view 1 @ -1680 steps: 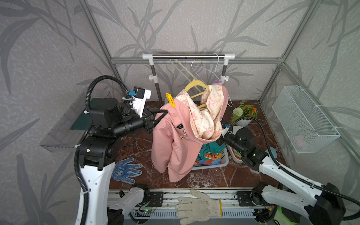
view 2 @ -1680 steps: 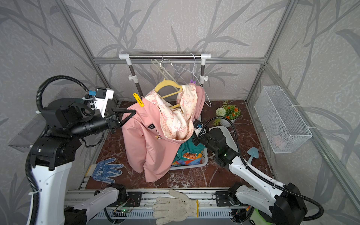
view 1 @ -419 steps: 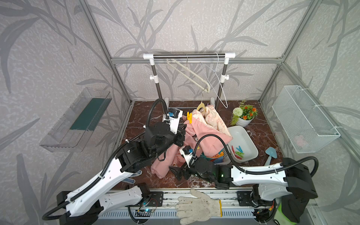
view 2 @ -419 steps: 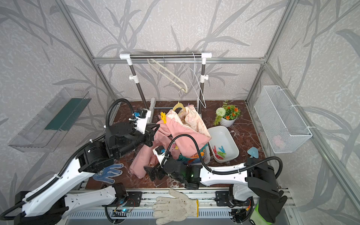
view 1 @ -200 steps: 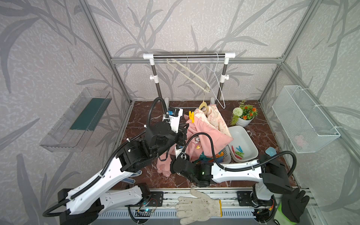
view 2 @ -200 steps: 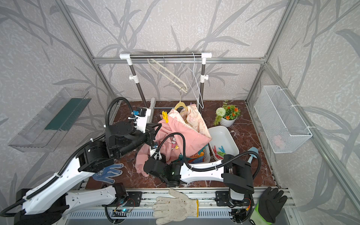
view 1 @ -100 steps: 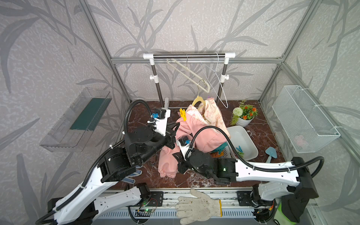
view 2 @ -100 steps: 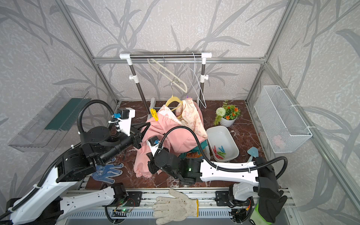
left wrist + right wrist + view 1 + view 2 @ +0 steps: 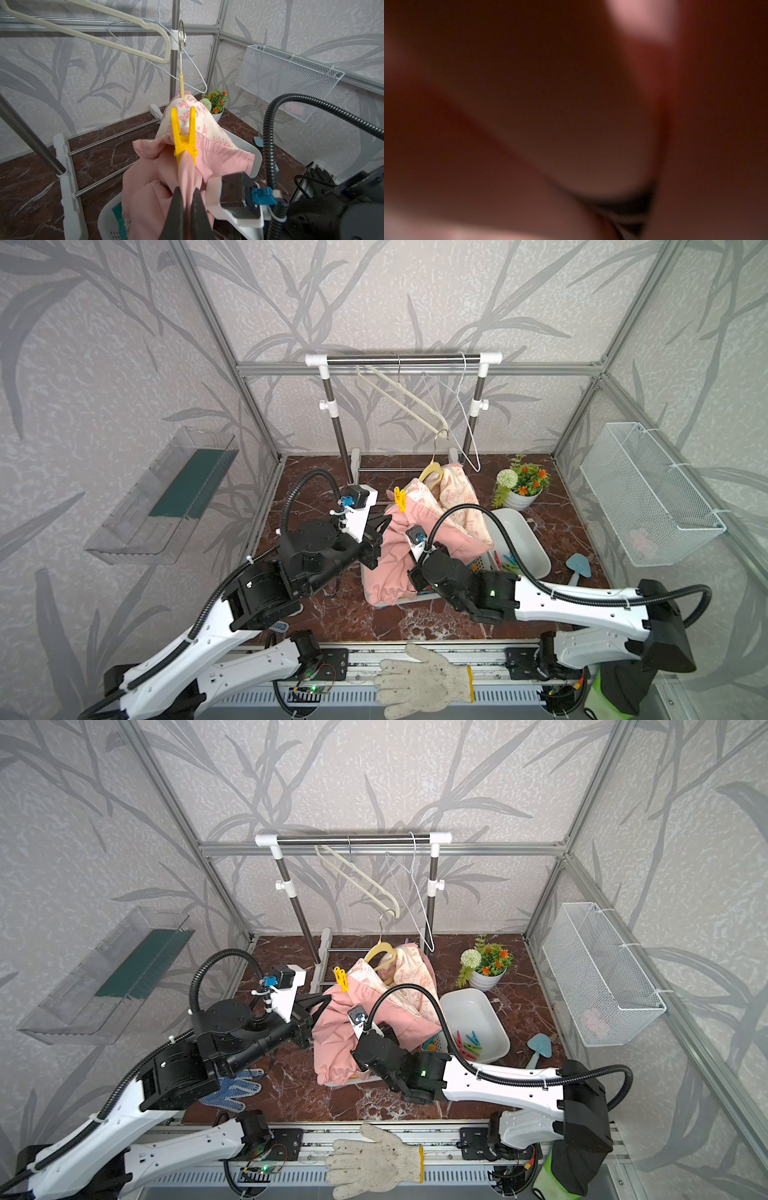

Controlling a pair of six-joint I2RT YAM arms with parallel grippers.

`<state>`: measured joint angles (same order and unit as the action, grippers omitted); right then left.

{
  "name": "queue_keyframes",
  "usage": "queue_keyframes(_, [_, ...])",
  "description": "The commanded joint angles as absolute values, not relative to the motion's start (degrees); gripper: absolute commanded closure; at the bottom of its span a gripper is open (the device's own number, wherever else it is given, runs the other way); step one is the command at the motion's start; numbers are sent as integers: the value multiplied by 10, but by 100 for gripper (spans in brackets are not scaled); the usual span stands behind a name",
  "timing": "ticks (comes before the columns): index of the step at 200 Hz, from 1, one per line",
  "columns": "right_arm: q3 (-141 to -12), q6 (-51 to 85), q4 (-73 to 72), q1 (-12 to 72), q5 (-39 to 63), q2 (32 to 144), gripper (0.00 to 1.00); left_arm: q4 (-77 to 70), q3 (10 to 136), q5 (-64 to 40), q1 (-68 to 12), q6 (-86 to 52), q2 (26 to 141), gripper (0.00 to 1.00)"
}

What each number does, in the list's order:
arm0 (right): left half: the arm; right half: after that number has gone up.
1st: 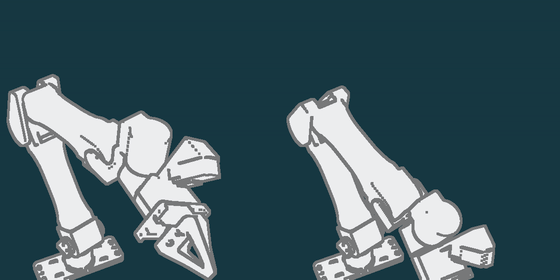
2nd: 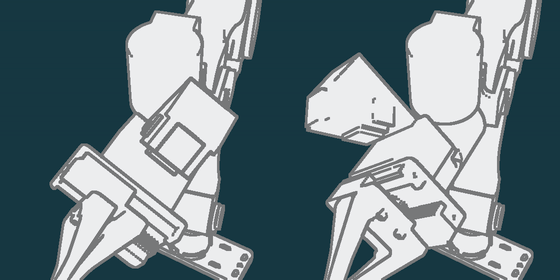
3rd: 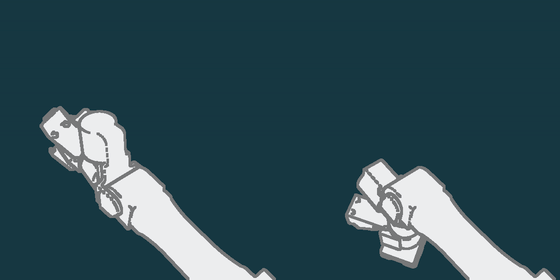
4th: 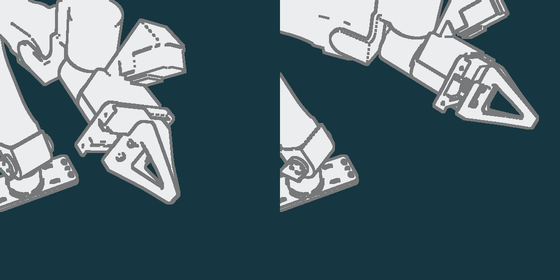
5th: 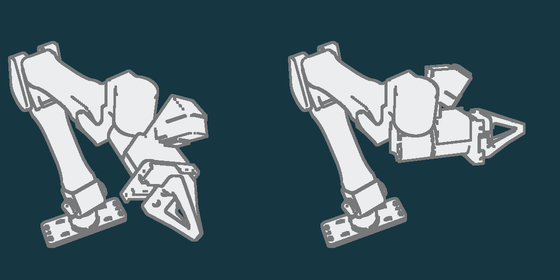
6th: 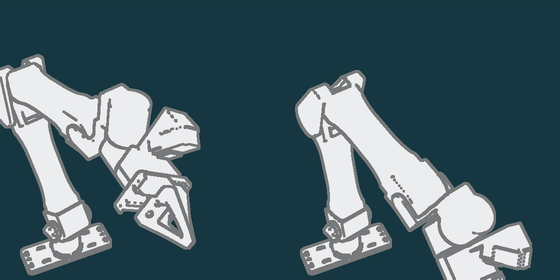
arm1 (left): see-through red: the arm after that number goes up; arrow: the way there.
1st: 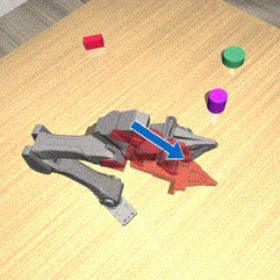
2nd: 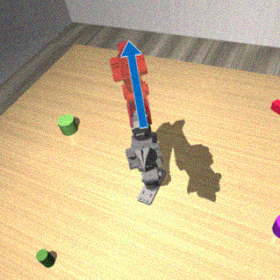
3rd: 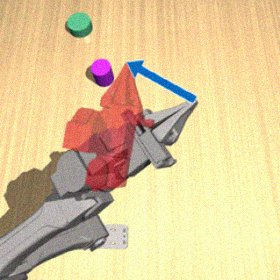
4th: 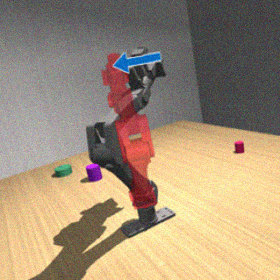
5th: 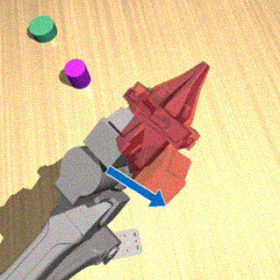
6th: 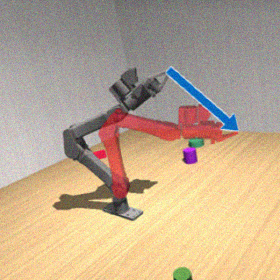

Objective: Remove the clothespins securing jackets to the hanger
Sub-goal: Adjust the jacket in the basket.

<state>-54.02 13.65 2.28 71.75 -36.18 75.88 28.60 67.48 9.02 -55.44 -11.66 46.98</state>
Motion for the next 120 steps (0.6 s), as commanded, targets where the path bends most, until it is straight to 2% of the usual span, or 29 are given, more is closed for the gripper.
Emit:
queue_keyframes(1, [-508,128,-26,697,-433,761,100,222,660,49,-557,-92,453,100])
queue_keyframes(30, [-475,166,-40,698,-473,799,100,185,593,46,-557,-87,433,100])
queue_keyframes(74, [-464,253,-32,711,-451,830,100,104,439,106,-557,-80,375,100])
queue_keyframes(87, [-463,270,-31,721,-447,835,97,83,402,118,-557,-71,351,100])
queue_keyframes(101, [-468,287,-17,732,-447,841,88,67,372,122,-557,-65,330,100])
queue_keyframes(120, [-481,311,27,746,-447,839,59,61,340,140,-557,-58,308,100])
